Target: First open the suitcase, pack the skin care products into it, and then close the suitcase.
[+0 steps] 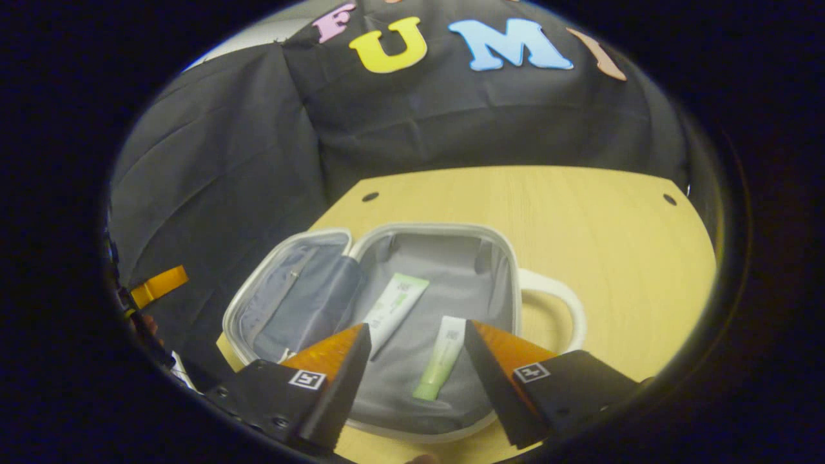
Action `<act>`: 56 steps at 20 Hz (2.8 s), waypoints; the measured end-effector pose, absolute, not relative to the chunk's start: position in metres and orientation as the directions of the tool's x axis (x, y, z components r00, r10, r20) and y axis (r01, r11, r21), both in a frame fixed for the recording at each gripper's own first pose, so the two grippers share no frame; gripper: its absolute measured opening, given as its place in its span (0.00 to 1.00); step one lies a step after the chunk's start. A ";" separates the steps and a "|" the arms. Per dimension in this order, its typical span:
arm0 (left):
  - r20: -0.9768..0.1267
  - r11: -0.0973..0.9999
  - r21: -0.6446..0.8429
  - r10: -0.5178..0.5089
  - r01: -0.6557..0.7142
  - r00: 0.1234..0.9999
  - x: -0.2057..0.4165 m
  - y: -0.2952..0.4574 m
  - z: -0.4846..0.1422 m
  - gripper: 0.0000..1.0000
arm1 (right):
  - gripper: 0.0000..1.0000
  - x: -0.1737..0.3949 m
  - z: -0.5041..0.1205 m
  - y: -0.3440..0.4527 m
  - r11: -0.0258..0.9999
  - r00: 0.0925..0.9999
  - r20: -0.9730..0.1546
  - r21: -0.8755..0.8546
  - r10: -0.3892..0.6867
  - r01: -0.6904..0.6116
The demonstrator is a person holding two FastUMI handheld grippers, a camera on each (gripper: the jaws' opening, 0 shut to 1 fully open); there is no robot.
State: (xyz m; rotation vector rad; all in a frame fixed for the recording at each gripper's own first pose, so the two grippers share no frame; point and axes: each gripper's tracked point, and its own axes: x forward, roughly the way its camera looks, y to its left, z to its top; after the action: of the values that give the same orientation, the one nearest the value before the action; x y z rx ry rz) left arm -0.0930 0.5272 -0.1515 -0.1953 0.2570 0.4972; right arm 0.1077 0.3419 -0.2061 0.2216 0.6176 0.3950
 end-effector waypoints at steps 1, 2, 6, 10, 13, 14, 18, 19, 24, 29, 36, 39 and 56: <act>-0.289 0.859 -0.133 0.444 -0.495 0.848 -0.091 0.540 -0.151 0.89 | 0.95 0.107 -0.186 0.333 0.913 0.789 -0.468 0.285 0.397 -0.291; -0.294 0.853 -0.147 0.446 -0.501 0.845 -0.089 0.558 -0.153 0.92 | 0.96 0.106 -0.169 0.326 0.921 0.823 -0.423 0.259 0.379 -0.291; -0.343 0.828 -0.212 0.434 -0.519 0.833 -0.087 0.615 -0.179 0.93 | 0.95 0.100 -0.106 0.282 0.966 0.934 -0.268 0.165 0.238 -0.199; -0.431 0.818 -0.407 0.221 -0.407 0.875 -0.051 0.636 -0.224 0.93 | 0.95 0.085 -0.076 0.243 0.981 0.968 -0.217 0.172 0.126 -0.089; -0.486 0.721 -0.563 0.106 -0.403 0.867 -0.019 0.648 -0.265 0.93 | 0.95 0.076 -0.064 0.213 0.983 0.974 -0.222 0.185 0.052 -0.010; -0.487 0.684 -0.614 0.065 -0.394 0.871 -0.010 0.642 -0.273 0.94 | 0.95 0.073 -0.064 0.204 0.982 0.974 -0.226 0.189 0.027 0.017; -0.508 0.615 -0.675 0.015 -0.408 0.861 0.005 0.637 -0.310 0.90 | 0.95 0.060 -0.060 0.175 0.977 0.969 -0.242 0.186 -0.055 0.102; -0.510 0.594 -0.691 0.004 -0.413 0.860 0.007 0.635 -0.315 0.86 | 0.95 0.057 -0.058 0.168 0.976 0.968 -0.238 0.182 -0.074 0.119; -0.526 0.523 -0.721 0.013 -0.454 0.850 0.009 0.648 -0.328 0.27 | 0.95 0.043 -0.070 0.144 0.974 0.956 -0.267 0.149 -0.124 0.168; -0.519 0.546 -0.700 0.054 -0.460 0.853 -0.001 0.640 -0.293 0.15 | 0.95 0.039 -0.071 0.130 0.973 0.956 -0.268 0.155 -0.123 0.169; -0.372 0.693 -0.621 0.149 -0.365 0.916 -0.022 0.577 -0.117 0.12 | 0.95 0.047 -0.056 0.107 0.987 0.977 -0.204 0.128 -0.067 0.095; -0.270 0.741 -0.604 0.156 -0.293 0.950 -0.023 0.504 -0.036 0.12 | 0.95 0.048 -0.056 0.092 0.990 0.983 -0.180 0.129 -0.031 0.055; -0.273 0.938 -0.346 -0.092 -0.008 0.957 0.097 0.049 -0.101 0.11 | 0.95 0.047 -0.066 0.010 0.976 0.968 -0.133 0.067 0.214 -0.207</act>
State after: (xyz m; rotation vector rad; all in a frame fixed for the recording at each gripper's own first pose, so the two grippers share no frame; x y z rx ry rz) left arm 0.0971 0.0492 -0.1011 -0.3520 0.2910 -0.0436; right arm 0.0468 0.0099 -0.0657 0.0524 0.1405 0.2132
